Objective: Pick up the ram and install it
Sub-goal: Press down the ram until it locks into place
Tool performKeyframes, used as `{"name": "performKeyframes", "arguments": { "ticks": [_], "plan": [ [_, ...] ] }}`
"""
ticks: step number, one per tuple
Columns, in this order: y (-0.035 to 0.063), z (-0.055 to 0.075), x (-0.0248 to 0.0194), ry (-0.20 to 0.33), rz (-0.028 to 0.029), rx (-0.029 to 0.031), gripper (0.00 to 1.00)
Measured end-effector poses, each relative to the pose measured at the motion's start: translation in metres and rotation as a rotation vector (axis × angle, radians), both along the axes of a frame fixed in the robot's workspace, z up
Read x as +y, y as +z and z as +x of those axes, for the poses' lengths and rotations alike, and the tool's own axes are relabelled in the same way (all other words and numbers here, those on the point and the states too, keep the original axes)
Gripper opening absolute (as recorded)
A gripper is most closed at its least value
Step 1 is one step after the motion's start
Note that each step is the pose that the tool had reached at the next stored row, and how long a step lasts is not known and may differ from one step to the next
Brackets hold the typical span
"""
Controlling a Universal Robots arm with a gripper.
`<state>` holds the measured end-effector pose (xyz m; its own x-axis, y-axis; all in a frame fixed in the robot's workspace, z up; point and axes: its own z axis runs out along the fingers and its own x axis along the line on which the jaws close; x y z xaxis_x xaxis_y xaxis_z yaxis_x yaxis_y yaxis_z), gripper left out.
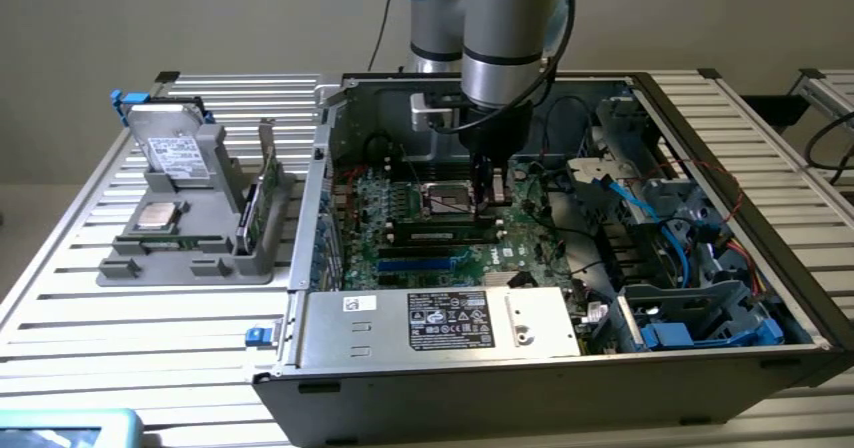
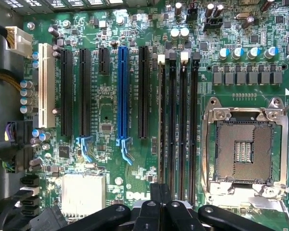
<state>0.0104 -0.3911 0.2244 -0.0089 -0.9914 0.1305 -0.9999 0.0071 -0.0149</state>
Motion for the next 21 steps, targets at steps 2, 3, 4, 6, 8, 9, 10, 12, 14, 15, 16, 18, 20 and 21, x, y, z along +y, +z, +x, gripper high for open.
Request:
{"name": "performKeyframes", "arguments": {
  "ticks": [2, 3, 4, 6, 8, 9, 10, 12, 14, 15, 16, 18, 20, 21],
  "plan": [
    [0.0003, 0.0, 0.0, 0.0, 0.0002, -0.0001, 0.11],
    [0.0012, -0.001, 0.0001, 0.0, 0.0012, -0.0001, 0.11],
    [0.0027, -0.002, 0.0002, 0.0, 0.0014, -0.0004, 0.11],
    [0.0049, -0.008, 0.0, 0.0, 0.0004, -0.0001, 0.11],
    [0.0049, -0.016, 0.0001, 0.0, 0.0009, -0.0002, 0.11],
    [0.005, -0.019, 0.0, 0.0, 0.0011, -0.0001, 0.11],
    [0.0051, -0.022, 0.0, 0.0, 0.0015, -0.0001, 0.11],
    [0.0052, -0.03, 0.0, 0.0, 0.0025, -0.0001, 0.11],
    [0.0051, -0.037, 0.0, 0.0, 0.0038, -0.0003, 0.11],
    [0.0051, -0.041, 0.0, 0.0, 0.0042, -0.0002, 0.11],
    [0.0056, -0.044, 0.0, 0.0, 0.0045, -0.0002, 0.11],
    [0.0081, -0.049, 0.0, 0.0, 0.0048, -0.0004, 0.11],
    [0.0109, -0.054, 0.0, 0.0, 0.0048, -0.0004, 0.11],
    [0.0116, -0.056, 0.0, 0.0, 0.0049, -0.0003, 0.11]
  ]
}}
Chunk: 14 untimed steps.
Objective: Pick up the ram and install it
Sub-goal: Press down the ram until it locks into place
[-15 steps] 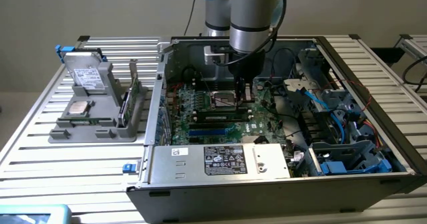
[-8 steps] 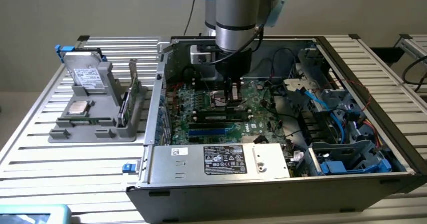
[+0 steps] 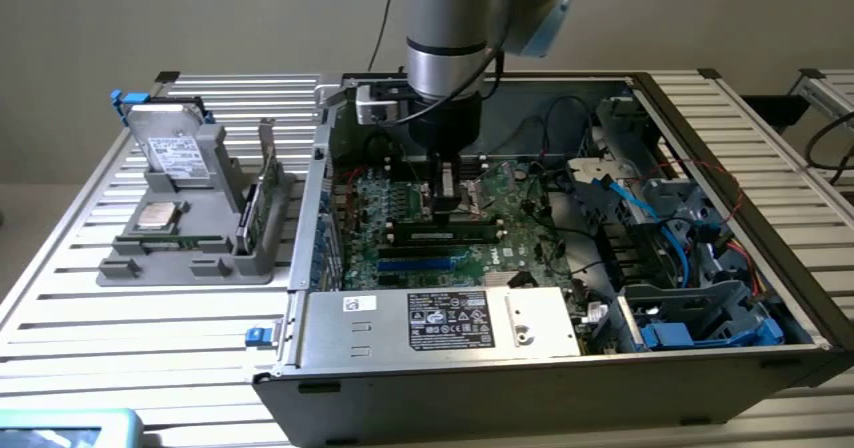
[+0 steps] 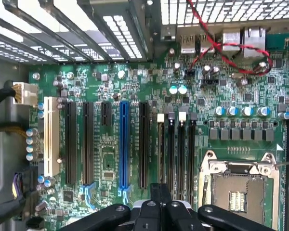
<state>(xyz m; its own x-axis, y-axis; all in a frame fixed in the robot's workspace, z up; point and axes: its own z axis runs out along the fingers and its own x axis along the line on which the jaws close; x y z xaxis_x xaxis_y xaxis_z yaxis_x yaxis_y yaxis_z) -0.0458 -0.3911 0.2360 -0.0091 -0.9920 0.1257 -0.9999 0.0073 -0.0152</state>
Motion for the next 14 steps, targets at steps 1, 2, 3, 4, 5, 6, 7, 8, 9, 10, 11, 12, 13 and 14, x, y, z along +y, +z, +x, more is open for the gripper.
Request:
{"name": "performKeyframes", "arguments": {
  "ticks": [1, 2, 3, 4, 5, 6, 7, 8, 9, 10, 11, 12, 13, 14],
  "plan": [
    [-0.0001, -0.002, 0.0, 0.0, 0.0005, -0.0001, 0.11],
    [-0.0001, -0.003, 0.0001, 0.0, 0.0005, -0.0001, 0.11],
    [0.0, -0.003, 0.0001, 0.0, 0.0006, -0.0001, 0.11],
    [-0.0001, -0.003, 0.0001, 0.0, 0.0006, -0.0001, 0.11],
    [0.0, -0.004, 0.0, 0.0, 0.0004, -0.0003, 0.11],
    [0.0001, -0.007, 0.0, 0.0, 0.0003, -0.0011, 0.11],
    [0.0, -0.01, 0.0, 0.0, 0.0003, -0.0014, 0.11],
    [-0.0001, -0.013, 0.0001, 0.0, 0.0005, -0.0018, 0.11],
    [-0.0002, -0.014, 0.0002, 0.0, 0.0006, -0.0018, 0.11],
    [-0.0004, -0.014, 0.0001, 0.0, 0.0005, -0.0018, 0.11],
    [-0.0008, -0.014, 0.0001, 0.0, 0.0007, -0.002, 0.11],
    [-0.0013, -0.014, 0.0001, 0.0, 0.0006, -0.0019, 0.11],
    [-0.0018, -0.014, 0.0001, 0.0, 0.0005, -0.0019, 0.11],
    [-0.0024, -0.014, 0.0001, -0.001, 0.0006, -0.002, 0.11]
  ]
}}
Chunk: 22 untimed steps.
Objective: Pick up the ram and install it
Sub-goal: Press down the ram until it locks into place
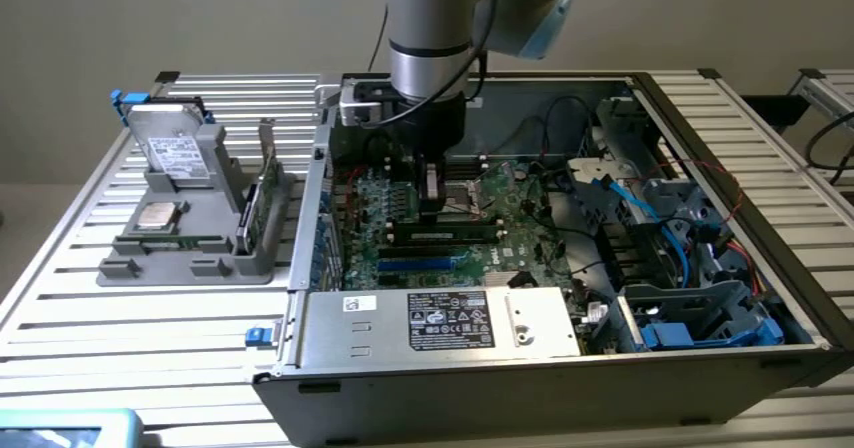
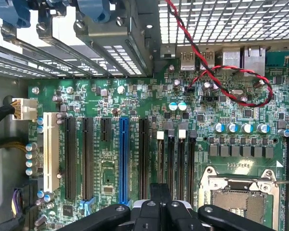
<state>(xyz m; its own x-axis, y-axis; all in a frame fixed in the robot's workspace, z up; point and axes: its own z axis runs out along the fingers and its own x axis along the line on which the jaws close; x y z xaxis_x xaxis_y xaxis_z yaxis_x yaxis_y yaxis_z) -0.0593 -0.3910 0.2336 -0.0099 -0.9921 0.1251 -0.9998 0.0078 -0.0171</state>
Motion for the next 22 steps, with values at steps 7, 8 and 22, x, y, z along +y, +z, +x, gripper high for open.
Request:
{"name": "performKeyframes", "arguments": {
  "ticks": [7, 8, 22],
  "plan": [
    [-0.0036, -0.0001, 0.0005, -0.001, 0.0006, 0.0001, 0.11],
    [-0.004, 0.0, 0.0006, -0.001, 0.001, 0.0, 0.11],
    [-0.0077, -0.0001, 0.0001, -0.001, 0.001, 0.0003, 0.11]
  ]
}}
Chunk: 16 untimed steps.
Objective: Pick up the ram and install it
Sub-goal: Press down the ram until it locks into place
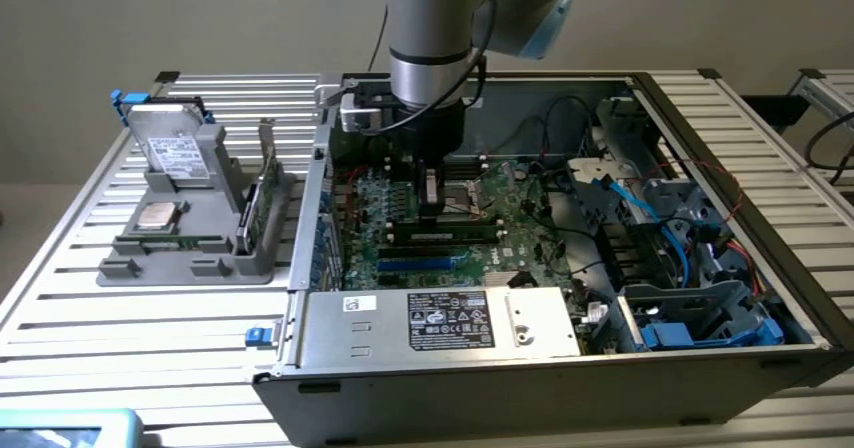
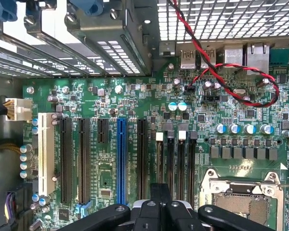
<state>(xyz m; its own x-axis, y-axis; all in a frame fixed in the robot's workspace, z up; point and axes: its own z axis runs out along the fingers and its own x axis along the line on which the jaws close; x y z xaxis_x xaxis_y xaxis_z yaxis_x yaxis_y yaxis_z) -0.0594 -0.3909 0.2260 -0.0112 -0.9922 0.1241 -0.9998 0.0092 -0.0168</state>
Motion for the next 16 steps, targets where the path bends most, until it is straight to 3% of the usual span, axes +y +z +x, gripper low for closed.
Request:
{"name": "performKeyframes", "arguments": {
  "ticks": [9, 11, 16],
  "plan": [
    [-0.0022, 0.0, 0.0, 0.0, 0.0, -0.0001, 0.11],
    [0.0005, 0.0, 0.0003, 0.0, 0.0023, -0.0017, 0.11],
    [0.0112, 0.004, 0.0001, -0.001, 0.0004, 0.0008, 0.11]
  ]
}}
